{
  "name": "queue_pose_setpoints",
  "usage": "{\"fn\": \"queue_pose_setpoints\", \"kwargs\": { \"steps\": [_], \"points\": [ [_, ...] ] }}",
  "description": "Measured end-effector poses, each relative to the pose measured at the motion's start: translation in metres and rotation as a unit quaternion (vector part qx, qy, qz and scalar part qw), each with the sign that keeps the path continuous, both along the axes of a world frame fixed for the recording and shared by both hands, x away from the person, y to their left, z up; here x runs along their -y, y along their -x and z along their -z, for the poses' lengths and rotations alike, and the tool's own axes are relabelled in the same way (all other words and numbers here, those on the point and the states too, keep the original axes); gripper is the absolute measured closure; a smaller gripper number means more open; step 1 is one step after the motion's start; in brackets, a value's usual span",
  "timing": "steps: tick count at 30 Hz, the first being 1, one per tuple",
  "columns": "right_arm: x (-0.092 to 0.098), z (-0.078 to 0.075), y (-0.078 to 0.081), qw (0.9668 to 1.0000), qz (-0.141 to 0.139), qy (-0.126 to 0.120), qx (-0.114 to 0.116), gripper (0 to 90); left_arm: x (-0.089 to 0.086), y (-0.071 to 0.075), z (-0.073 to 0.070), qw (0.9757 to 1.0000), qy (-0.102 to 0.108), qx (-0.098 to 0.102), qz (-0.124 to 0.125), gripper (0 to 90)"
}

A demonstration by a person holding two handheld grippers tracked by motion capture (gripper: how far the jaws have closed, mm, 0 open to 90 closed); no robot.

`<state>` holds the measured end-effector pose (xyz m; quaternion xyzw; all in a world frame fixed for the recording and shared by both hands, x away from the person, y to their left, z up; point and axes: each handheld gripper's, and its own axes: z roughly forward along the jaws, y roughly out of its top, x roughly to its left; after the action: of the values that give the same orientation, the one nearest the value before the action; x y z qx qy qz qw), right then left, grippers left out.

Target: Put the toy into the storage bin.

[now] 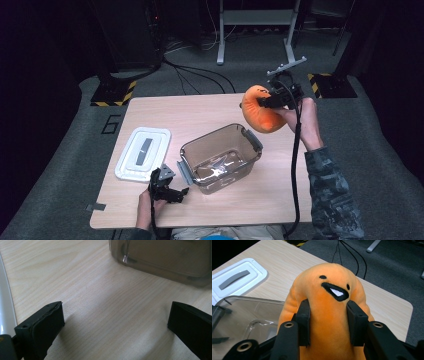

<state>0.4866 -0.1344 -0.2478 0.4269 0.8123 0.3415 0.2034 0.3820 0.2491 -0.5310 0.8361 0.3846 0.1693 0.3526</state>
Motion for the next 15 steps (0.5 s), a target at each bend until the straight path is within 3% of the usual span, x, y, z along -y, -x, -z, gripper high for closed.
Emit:
{"fn": "queue_pose_setpoints", "kwargs": {
  "steps": [6,15],
  "points": [
    [-0.012,0.003,0.002,0.9999,-0.010,-0.011,-0.004,60.6,0.000,0.000,0.000,1.0000,-0.001,-0.001,0.000,0.2],
    [-0.030,0.009,0.004,0.9996,-0.026,-0.008,-0.011,60.5,0.000,0.000,0.000,1.0000,-0.003,0.000,0.002,0.2]
  ]
}}
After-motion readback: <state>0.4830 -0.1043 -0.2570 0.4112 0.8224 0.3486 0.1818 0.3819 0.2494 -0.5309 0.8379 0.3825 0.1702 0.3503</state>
